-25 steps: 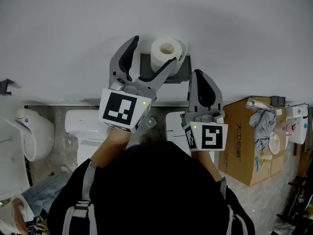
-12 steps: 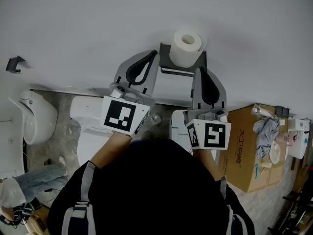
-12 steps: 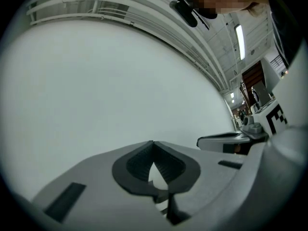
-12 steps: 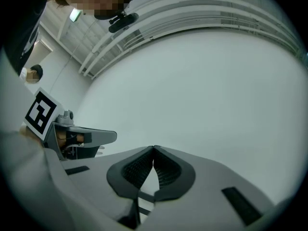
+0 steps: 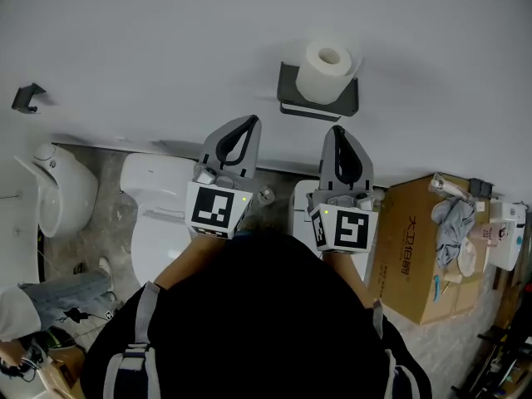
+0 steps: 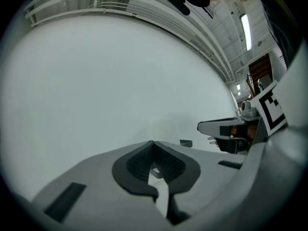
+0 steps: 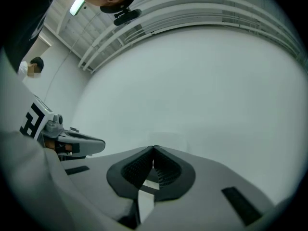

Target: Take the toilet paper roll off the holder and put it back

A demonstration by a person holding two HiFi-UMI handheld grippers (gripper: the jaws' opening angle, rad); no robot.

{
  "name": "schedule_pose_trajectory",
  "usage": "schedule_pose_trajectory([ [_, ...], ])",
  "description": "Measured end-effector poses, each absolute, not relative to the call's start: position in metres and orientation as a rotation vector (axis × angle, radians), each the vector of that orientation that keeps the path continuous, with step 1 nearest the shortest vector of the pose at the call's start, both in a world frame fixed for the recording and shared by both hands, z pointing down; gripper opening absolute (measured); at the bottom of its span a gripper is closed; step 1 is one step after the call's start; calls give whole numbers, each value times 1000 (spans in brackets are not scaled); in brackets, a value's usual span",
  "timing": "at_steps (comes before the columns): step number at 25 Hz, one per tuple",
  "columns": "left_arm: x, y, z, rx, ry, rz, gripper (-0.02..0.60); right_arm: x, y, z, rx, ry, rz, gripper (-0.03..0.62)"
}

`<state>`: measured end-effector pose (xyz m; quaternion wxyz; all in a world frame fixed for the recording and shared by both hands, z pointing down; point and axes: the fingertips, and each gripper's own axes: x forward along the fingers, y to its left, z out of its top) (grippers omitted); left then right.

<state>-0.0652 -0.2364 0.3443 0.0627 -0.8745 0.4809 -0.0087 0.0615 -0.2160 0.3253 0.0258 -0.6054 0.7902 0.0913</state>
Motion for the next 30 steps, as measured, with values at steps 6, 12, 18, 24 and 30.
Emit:
schedule_pose_trajectory([
  [6,-69,-233,365,-2666,1508,-50,5,62,-214,349,-1885,2442,248,18],
  [12,-63,-239,349,-2638,1446,3,5,62,-217,345,-1877,2441,250,18],
  [18,-60,-243,350,-2651,1443,-4,5,61,-222,345,-1882,2451,253,18],
  [24,-59,-246,352,-2673,1453,-13,5,59,-225,343,-1870,2464,264,18],
  [30,-59,-245,352,-2675,1446,-8,5,55,-226,342,-1865,2464,264,18],
])
